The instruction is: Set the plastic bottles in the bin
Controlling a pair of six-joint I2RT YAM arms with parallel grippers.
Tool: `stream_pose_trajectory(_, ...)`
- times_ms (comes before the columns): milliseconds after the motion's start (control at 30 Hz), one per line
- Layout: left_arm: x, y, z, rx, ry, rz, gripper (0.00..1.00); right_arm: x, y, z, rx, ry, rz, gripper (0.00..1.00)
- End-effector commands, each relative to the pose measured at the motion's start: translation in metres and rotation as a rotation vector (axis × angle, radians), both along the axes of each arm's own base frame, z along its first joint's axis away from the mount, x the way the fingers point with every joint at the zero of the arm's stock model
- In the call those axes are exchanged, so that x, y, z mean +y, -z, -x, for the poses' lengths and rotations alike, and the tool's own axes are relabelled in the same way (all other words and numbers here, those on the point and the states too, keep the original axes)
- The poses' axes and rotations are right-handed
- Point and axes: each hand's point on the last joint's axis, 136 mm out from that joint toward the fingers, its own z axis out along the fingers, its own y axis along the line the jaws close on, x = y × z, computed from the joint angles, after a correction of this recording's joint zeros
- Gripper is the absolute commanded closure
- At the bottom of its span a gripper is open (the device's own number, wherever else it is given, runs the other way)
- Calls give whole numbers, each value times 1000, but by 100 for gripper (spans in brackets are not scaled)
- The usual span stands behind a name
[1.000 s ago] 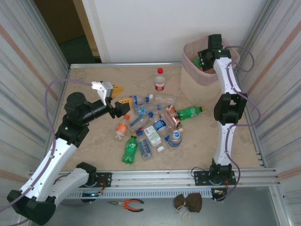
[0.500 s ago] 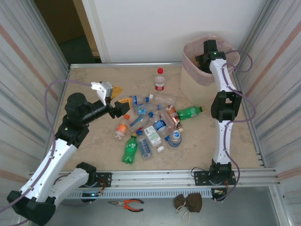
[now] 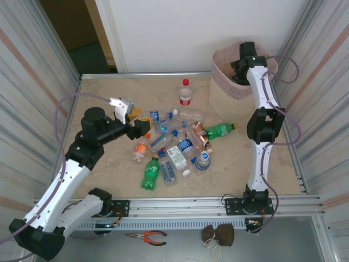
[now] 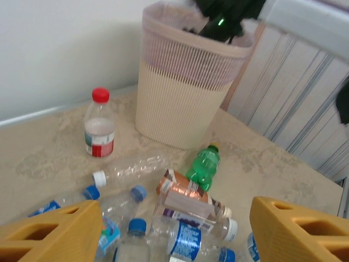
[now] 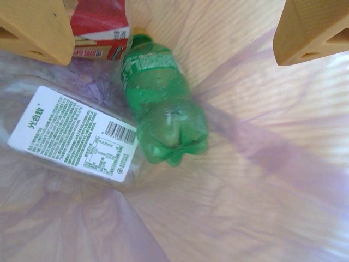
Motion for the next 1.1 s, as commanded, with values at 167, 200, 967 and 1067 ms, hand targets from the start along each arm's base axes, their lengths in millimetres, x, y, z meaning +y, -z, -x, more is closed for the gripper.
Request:
stream_pose_trajectory(167, 10, 40, -10, 212, -96, -84, 31, -14, -99, 36, -167, -105, 169, 9)
stream_pose_trajectory(200, 11, 49, -11, 252, -112, -102, 31, -13, -105, 39, -180, -124, 185, 9)
stream_pose_trajectory(967, 59, 234, 21, 845, -417, -465, 24, -18, -104, 130, -221, -299, 265, 11)
stream_pose_trajectory(1067, 60, 241, 19, 854, -422, -491, 23, -16, -102, 125, -229, -324, 249, 11)
